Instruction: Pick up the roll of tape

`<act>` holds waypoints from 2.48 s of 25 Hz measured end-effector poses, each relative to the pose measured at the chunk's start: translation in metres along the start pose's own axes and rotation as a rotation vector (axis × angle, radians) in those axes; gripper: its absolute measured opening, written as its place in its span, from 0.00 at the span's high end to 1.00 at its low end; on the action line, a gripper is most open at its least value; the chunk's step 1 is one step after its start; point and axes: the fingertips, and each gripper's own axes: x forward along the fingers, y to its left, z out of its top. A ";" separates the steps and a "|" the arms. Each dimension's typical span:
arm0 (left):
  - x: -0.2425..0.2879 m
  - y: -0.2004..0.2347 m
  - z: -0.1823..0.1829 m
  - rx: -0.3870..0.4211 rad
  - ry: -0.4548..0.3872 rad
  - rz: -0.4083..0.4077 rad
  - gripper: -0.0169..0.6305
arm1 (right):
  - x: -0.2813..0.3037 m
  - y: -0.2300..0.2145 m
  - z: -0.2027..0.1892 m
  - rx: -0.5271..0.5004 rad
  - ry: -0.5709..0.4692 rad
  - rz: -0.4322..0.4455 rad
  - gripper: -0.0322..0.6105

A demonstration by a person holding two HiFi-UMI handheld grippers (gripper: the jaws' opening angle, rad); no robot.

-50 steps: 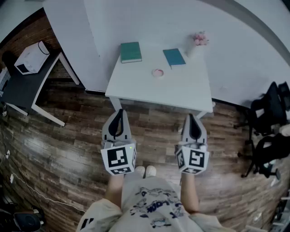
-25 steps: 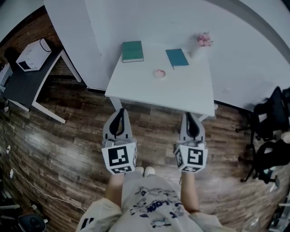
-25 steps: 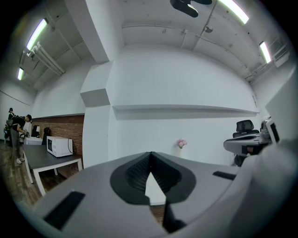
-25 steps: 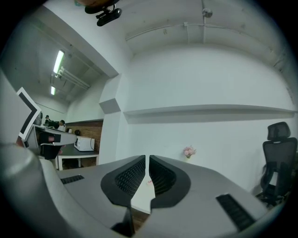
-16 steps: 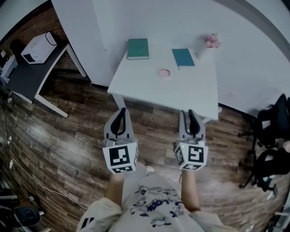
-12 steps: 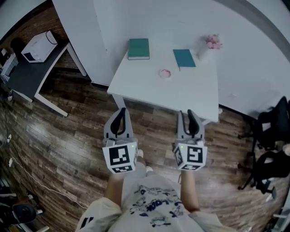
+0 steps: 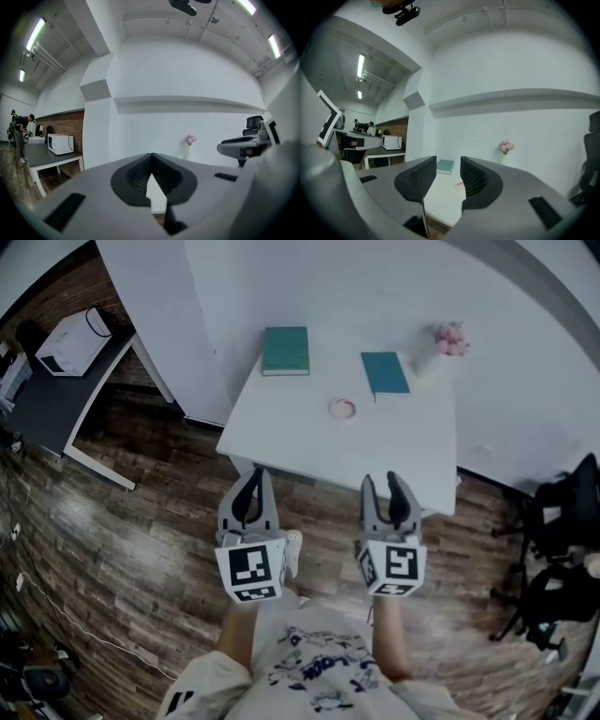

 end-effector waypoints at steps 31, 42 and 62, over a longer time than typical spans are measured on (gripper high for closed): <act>0.208 0.048 -0.029 -0.012 0.129 -0.112 0.97 | 0.203 -0.007 -0.037 -0.029 0.205 0.017 0.71; 0.246 0.036 -0.066 -0.031 0.249 -0.103 0.97 | 0.243 -0.022 -0.090 -0.019 0.394 0.056 0.71; 0.306 0.018 -0.157 -0.113 0.495 -0.096 0.97 | 0.296 -0.024 -0.208 0.002 0.861 0.194 0.71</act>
